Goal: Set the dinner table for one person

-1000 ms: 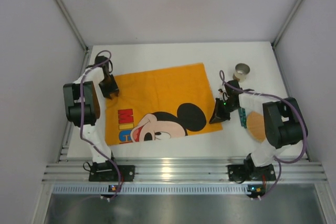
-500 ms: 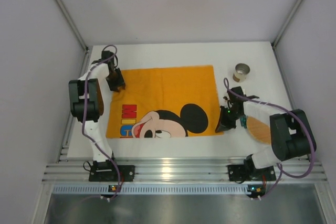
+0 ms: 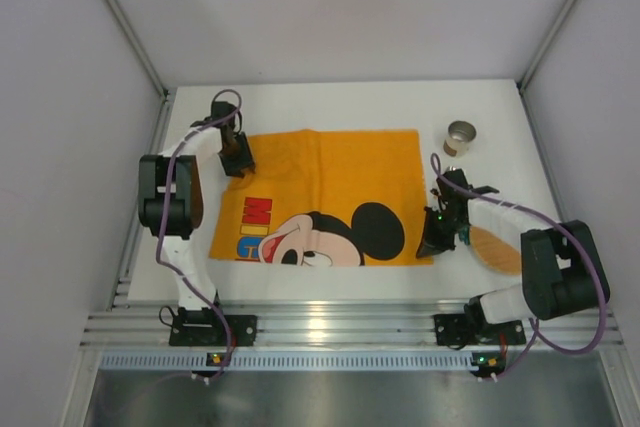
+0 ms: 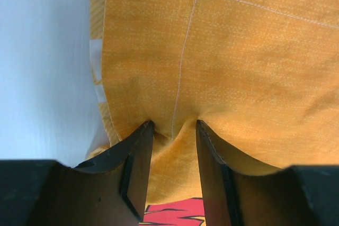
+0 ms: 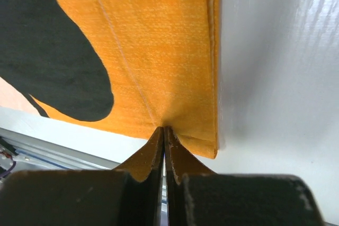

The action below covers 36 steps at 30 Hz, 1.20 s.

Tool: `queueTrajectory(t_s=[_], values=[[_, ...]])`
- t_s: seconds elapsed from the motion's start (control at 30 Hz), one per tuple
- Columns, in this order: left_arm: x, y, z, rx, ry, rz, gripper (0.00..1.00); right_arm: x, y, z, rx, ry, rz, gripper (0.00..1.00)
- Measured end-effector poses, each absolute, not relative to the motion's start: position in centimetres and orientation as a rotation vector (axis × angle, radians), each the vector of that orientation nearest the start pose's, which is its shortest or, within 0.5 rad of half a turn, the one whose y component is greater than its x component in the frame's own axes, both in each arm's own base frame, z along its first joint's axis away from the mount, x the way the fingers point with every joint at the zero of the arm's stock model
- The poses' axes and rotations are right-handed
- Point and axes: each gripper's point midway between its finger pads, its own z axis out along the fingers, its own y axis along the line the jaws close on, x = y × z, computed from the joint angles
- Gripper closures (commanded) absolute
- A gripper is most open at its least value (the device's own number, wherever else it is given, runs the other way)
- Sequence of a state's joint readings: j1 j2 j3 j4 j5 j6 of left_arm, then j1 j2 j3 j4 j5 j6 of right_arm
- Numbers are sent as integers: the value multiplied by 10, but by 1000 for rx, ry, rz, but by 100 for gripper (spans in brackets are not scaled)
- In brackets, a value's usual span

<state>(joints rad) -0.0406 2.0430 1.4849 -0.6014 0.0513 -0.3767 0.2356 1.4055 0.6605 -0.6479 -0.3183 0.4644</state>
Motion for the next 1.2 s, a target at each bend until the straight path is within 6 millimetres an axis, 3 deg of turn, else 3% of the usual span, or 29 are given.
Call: queueTrajectory(t_s=[0.23, 0.4, 0.53, 0.67, 0.77, 0.8, 0.9, 1.0, 1.1, 1.2], values=[[408, -29, 25, -498, 2726, -85, 55, 209, 117, 36, 289, 2950, 507, 100], [400, -22, 34, -527, 2746, -20, 49, 210, 117, 46, 285, 2931, 505, 100], [424, -20, 73, -524, 2665, -29, 42, 207, 118, 68, 269, 2891, 538, 100], [456, -22, 133, -499, 2515, -74, 42, 221, 123, 108, 234, 2789, 584, 98], [456, -27, 158, -488, 2465, -91, 38, 237, 127, 144, 210, 2696, 605, 64], [452, -30, 163, -482, 2459, -91, 36, 242, 127, 154, 209, 2673, 606, 40], [429, -56, 177, -427, 2455, -114, 26, 259, 128, 192, 179, 2585, 602, 17], [398, -97, 195, -329, 2451, -174, 2, 277, 130, 237, 154, 2494, 608, 12], [362, -141, 219, -228, 2422, -271, 2, 297, 133, 281, 145, 2390, 620, 11], [329, -161, 237, -177, 2393, -343, 1, 310, 131, 301, 171, 2339, 600, 10]])
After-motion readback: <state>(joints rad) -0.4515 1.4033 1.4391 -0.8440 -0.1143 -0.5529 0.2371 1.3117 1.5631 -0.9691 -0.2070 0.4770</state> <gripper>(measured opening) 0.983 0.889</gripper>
